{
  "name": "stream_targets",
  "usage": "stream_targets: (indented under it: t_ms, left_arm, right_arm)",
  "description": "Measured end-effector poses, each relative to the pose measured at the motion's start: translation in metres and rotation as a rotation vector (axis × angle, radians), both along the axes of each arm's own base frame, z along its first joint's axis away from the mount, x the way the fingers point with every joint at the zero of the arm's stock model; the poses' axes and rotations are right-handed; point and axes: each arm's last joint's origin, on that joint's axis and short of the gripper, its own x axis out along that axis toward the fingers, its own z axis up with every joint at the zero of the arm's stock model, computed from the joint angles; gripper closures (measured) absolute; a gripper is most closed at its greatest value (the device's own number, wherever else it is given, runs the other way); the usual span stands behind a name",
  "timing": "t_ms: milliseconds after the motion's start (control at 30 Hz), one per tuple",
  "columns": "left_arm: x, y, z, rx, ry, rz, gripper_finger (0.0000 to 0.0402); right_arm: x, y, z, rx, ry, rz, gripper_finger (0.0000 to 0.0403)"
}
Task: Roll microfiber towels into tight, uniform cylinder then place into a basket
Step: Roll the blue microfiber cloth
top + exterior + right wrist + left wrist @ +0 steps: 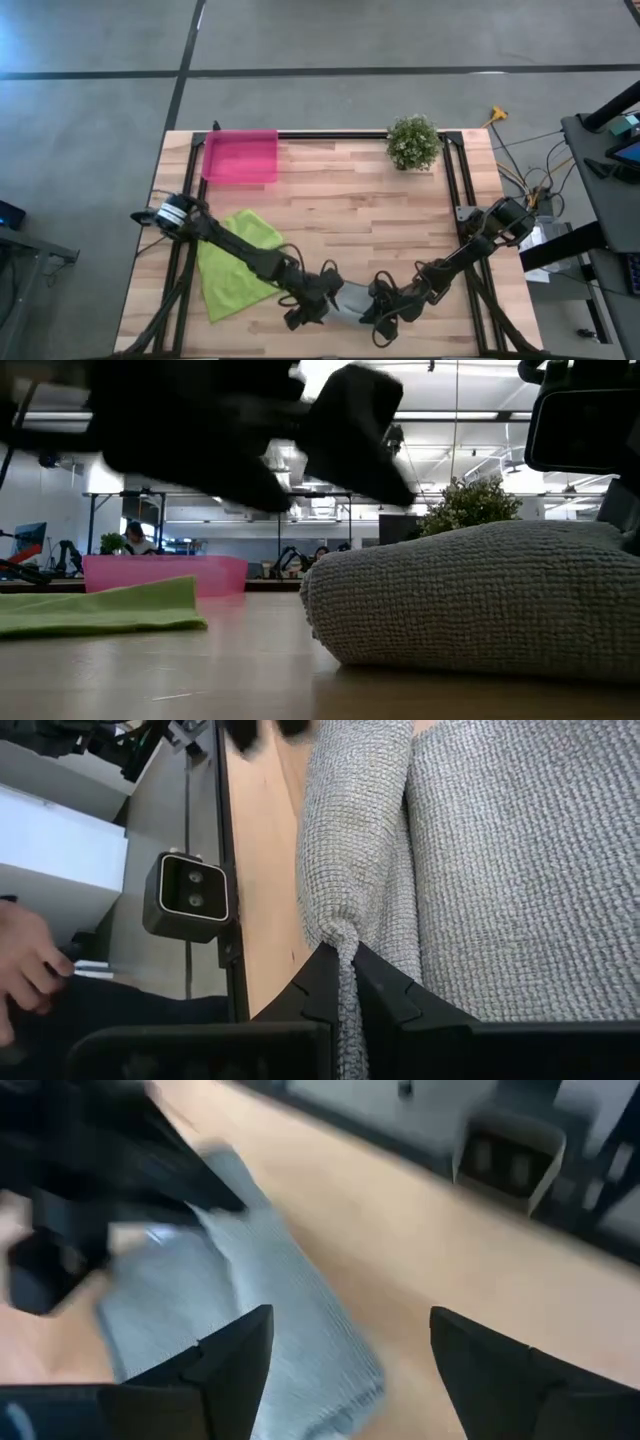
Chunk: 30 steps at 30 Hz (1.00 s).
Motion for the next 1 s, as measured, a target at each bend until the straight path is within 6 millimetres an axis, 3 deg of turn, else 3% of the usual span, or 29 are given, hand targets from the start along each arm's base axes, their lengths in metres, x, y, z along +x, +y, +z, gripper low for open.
stream_targets:
  t_ms: [267, 433, 767, 1000]
  left_arm:
    - [0.002, -0.005, -0.014, 0.149, -0.051, 0.122, 0.0148]
    - [0.002, -0.004, -0.014, 0.141, -0.048, 0.117, 0.0148]
    - [-0.003, -0.022, -0.009, 0.080, -0.085, 0.083, 0.0148]
    - [0.000, -0.020, -0.018, 0.088, -0.065, 0.166, 0.0148]
  right_arm:
    - [0.000, 0.000, 0.000, 0.006, 0.001, -0.004, 0.0390]
    - [0.000, 0.000, 0.000, 0.006, 0.001, -0.004, 0.0390]
    - [0.000, 0.000, 0.001, 0.004, -0.001, -0.008, 0.0390]
    - [0.000, 0.000, 0.001, 0.002, -0.004, -0.013, 0.0390]
